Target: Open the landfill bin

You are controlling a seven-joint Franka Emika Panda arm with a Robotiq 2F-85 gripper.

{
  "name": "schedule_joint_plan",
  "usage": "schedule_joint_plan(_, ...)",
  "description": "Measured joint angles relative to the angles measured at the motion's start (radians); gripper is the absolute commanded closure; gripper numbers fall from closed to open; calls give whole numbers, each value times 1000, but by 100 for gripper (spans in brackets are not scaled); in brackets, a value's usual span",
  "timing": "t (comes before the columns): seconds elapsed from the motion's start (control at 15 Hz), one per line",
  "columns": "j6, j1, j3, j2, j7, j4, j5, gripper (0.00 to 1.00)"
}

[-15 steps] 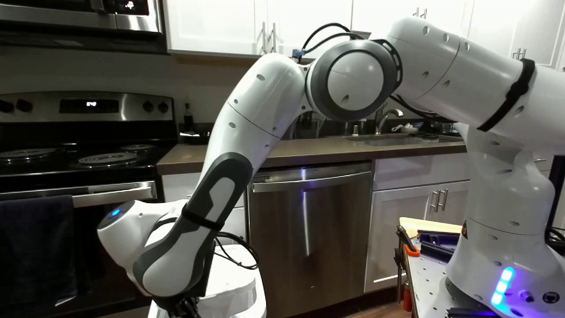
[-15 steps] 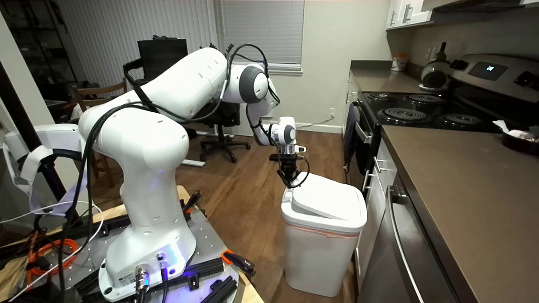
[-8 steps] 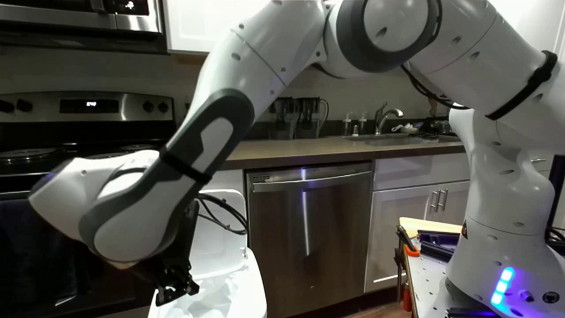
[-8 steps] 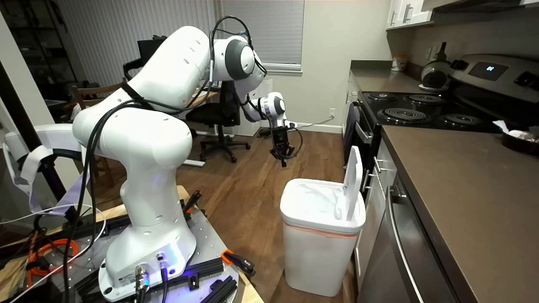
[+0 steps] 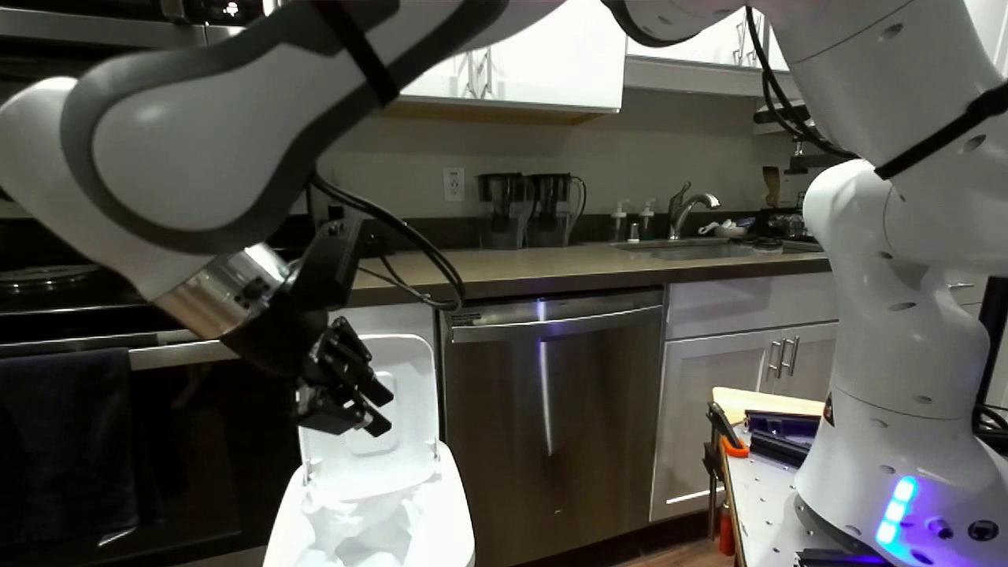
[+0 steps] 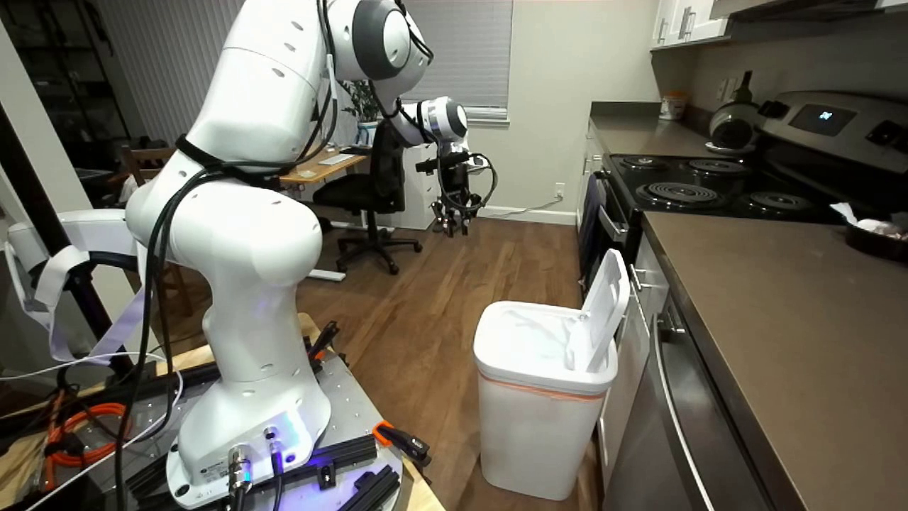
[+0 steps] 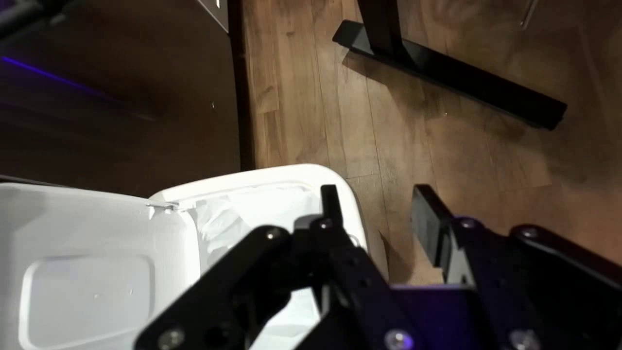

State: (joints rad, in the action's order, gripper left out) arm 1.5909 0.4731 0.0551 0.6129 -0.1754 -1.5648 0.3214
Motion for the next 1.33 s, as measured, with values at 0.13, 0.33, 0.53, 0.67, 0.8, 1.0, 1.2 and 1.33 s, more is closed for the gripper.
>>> schedule_joint_plan(0.13, -19, -27, 25, -67, 1, -46, -2, 15)
schedule_joint_plan(0.33, -12, -73, 53, -170, 9, -138, -3, 0)
schedule_joint_plan(0.53, 32, -123, 72, -275, 39, -244, -5, 0)
schedule_joint_plan(0.67, 76, -156, 77, -336, 64, -311, -7, 0)
schedule_joint_plan(0.8, 119, -185, 78, -386, 89, -368, -10, 0)
schedule_joint_plan(1.0, 177, -223, 79, -448, 132, -442, -20, 0)
schedule_joint_plan(1.2, 226, -256, 78, -499, 185, -507, -40, 0)
schedule_joint_plan(1.33, 261, -278, 75, -534, 230, -550, -57, 0)
